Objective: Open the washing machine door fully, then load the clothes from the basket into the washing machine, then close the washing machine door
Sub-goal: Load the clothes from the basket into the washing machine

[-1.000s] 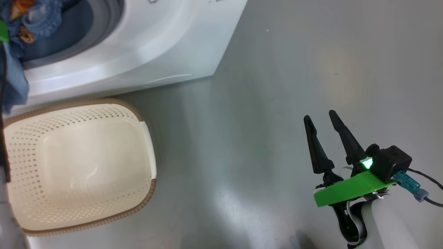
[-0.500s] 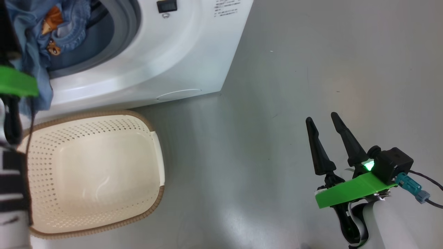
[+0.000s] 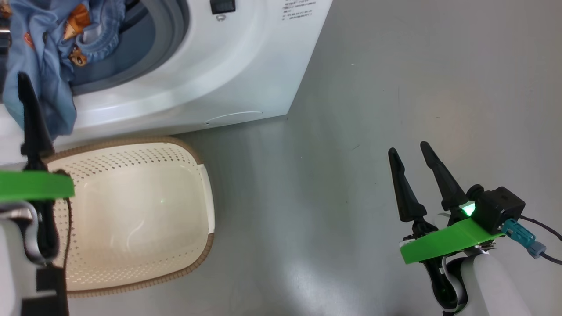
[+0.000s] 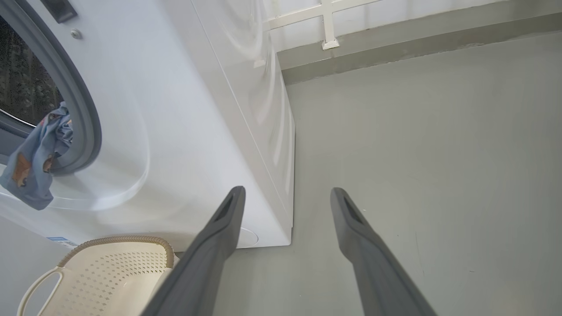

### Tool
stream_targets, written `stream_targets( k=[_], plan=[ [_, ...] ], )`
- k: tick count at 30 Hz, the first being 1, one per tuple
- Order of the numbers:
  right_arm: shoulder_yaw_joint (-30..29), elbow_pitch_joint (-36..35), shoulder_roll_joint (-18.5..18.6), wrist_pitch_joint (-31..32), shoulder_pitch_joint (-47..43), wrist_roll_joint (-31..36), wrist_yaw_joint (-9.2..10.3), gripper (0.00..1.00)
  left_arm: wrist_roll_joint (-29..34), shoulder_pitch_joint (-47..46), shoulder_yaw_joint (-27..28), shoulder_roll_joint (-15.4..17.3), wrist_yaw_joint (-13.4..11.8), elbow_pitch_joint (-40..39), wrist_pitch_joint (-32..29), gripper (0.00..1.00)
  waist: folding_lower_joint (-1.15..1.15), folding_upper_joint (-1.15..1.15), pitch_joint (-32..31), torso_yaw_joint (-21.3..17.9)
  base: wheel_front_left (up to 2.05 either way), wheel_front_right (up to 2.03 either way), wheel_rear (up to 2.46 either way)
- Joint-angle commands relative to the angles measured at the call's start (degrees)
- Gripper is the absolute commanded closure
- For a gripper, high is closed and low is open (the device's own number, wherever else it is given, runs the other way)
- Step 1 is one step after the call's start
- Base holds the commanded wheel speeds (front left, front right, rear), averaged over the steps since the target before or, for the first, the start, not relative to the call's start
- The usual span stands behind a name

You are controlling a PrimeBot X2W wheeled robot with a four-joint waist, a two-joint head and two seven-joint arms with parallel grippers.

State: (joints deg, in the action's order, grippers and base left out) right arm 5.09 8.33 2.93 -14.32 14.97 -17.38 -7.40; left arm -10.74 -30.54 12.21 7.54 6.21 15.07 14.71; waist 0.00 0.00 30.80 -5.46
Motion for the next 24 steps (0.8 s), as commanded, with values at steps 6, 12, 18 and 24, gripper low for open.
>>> stream_targets(
  k=[6,12,18,24],
  plan=[
    [1.7,-1.2,-0.1,-0.7,-1.7,0.5,-0.09,0.0,0.7,7.5,2.8,-0.7,-0.1,-4.6,0.3,0.0,0.0,0.0,0.1,0.1,0.0,0.0,0.0],
    [1.9,-1.2,-0.1,-0.7,-1.7,0.7,-0.09,0.0,1.8,12.8,2.8,-2.8,0.0,-6.1,0.3,0.0,0.0,0.0,0.2,0.0,0.0,0.0,0.0],
    [2.0,-0.9,-0.1,-0.7,-1.4,0.8,-0.09,0.0,2.5,17.1,2.6,-4.0,-0.2,-7.5,0.3,0.0,0.0,0.0,0.4,-0.1,0.0,0.0,0.0],
    [2.2,-0.5,-0.1,-0.7,-1.2,0.9,-0.09,0.0,1.7,20.1,3.1,-4.5,-1.0,-7.9,0.3,0.0,0.0,0.0,0.2,-0.1,0.0,0.0,0.0]
  ],
)
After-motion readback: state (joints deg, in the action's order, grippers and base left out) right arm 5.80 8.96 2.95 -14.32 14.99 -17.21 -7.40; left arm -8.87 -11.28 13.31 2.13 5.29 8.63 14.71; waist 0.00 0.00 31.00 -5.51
